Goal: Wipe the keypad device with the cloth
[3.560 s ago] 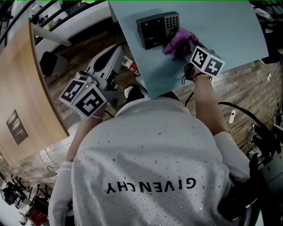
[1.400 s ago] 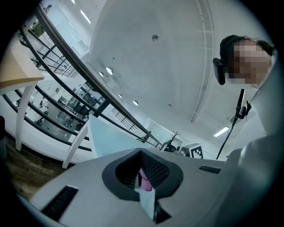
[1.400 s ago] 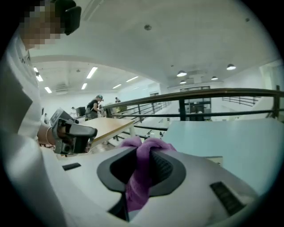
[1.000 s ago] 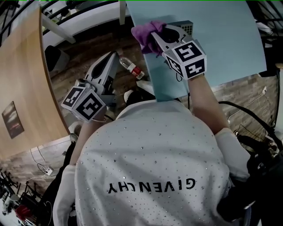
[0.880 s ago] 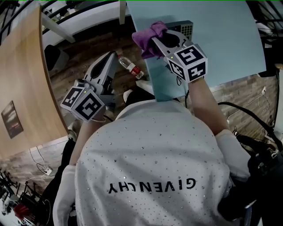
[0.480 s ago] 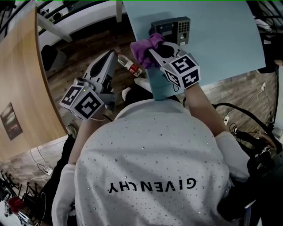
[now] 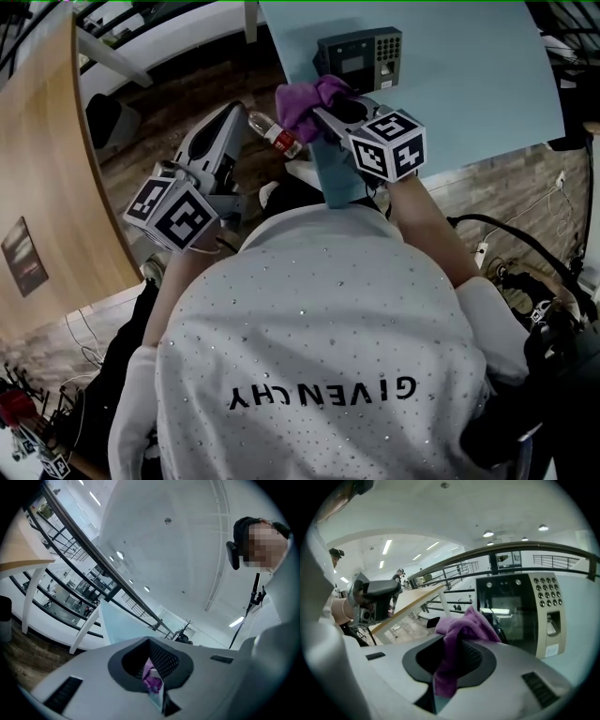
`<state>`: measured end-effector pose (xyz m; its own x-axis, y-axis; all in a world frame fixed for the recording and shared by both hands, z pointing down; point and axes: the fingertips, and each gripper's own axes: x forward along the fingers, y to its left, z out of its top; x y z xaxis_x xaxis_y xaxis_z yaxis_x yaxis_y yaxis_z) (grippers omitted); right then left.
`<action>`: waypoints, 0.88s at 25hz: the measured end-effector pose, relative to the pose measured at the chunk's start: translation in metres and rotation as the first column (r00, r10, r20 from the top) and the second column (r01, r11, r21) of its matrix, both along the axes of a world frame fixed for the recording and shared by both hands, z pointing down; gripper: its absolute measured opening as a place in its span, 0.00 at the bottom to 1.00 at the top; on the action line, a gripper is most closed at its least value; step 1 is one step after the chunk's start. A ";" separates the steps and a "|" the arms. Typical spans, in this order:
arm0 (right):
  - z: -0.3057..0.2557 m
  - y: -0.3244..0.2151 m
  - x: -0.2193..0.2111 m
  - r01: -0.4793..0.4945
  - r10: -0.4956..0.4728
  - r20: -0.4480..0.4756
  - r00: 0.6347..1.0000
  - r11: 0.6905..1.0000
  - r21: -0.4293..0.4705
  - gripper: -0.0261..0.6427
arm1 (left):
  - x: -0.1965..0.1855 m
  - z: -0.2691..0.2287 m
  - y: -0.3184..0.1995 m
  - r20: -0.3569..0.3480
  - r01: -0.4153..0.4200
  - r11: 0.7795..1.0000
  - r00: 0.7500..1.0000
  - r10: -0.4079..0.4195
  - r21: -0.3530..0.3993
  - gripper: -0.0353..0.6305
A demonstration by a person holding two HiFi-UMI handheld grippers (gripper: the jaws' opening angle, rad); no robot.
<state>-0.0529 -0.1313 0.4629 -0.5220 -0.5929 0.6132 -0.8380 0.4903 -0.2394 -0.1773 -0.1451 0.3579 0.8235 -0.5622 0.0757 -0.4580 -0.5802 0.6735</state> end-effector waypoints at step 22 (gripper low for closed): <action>-0.083 -0.094 0.024 0.091 0.004 -0.346 0.938 0.962 0.257 0.15 | -0.055 0.006 0.013 -0.014 0.160 0.987 0.987 -0.160 -0.023 0.05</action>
<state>-0.0289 -0.2249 0.3799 -0.3387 -0.7397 0.5814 -0.8216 0.5337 0.2004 -0.2323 -0.1322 0.3637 0.7242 -0.6853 0.0770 -0.5329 -0.4852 0.6933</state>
